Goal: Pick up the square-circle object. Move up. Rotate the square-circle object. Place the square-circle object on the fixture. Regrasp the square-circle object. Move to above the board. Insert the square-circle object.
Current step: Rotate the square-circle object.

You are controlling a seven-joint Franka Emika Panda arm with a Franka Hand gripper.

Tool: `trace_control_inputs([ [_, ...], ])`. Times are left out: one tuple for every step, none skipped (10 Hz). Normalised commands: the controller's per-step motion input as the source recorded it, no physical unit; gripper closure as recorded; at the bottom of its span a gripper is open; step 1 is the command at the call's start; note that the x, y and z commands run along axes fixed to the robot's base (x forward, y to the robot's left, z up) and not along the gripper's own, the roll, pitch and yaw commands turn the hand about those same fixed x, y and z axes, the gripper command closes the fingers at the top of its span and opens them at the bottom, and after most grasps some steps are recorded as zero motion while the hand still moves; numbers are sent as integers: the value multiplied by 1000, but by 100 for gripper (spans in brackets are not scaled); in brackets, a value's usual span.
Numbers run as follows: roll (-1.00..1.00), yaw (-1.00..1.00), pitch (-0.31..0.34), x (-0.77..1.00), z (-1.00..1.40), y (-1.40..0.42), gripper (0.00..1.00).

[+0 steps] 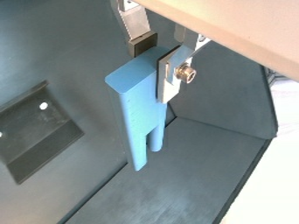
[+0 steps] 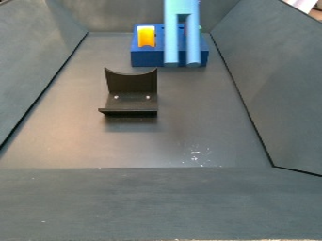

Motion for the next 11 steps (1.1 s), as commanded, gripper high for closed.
trace_control_inputs([
  [-171, -80, -15, -618, 74, 46, 100],
  [-166, -74, -8, -463, 61, 33, 100],
  [-173, -69, -4, -351, 70, 24, 100],
  [-183, -70, -1, -218, 68, 20, 100],
  [-1000, -552, 40, 0, 0, 0, 100],
  [-1000, -550, 52, 85, 0, 27, 100],
  [-1000, -547, 73, 29, 37, 56, 100],
  [-1000, -552, 103, -60, 53, 25, 100],
  [-1000, -553, 131, -71, 59, 17, 100],
  [-1000, -541, 165, -53, 54, 26, 100],
  [-1000, -537, 183, -48, 49, 23, 100],
])
